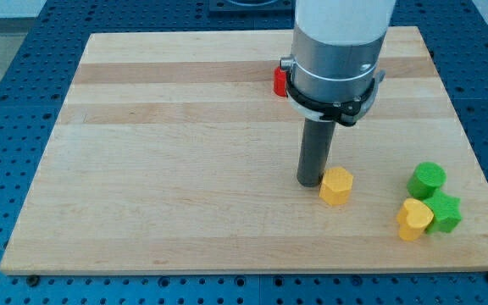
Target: Slide the yellow hexagon to the bottom right
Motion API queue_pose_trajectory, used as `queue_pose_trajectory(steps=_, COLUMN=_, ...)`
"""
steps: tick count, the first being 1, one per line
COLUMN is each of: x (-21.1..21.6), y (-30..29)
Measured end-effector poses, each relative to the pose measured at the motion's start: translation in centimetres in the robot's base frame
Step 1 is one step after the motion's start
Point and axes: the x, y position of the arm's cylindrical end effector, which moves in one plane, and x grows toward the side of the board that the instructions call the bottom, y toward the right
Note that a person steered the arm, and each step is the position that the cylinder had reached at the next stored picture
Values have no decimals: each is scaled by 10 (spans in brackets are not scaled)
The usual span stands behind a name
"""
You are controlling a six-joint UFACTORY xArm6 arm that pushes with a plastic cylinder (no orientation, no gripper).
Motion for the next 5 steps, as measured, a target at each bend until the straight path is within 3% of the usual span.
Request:
queue_pose_trajectory(steps=2, x=15, y=1)
queue_pose_trajectory(steps=5, x=15, y=71)
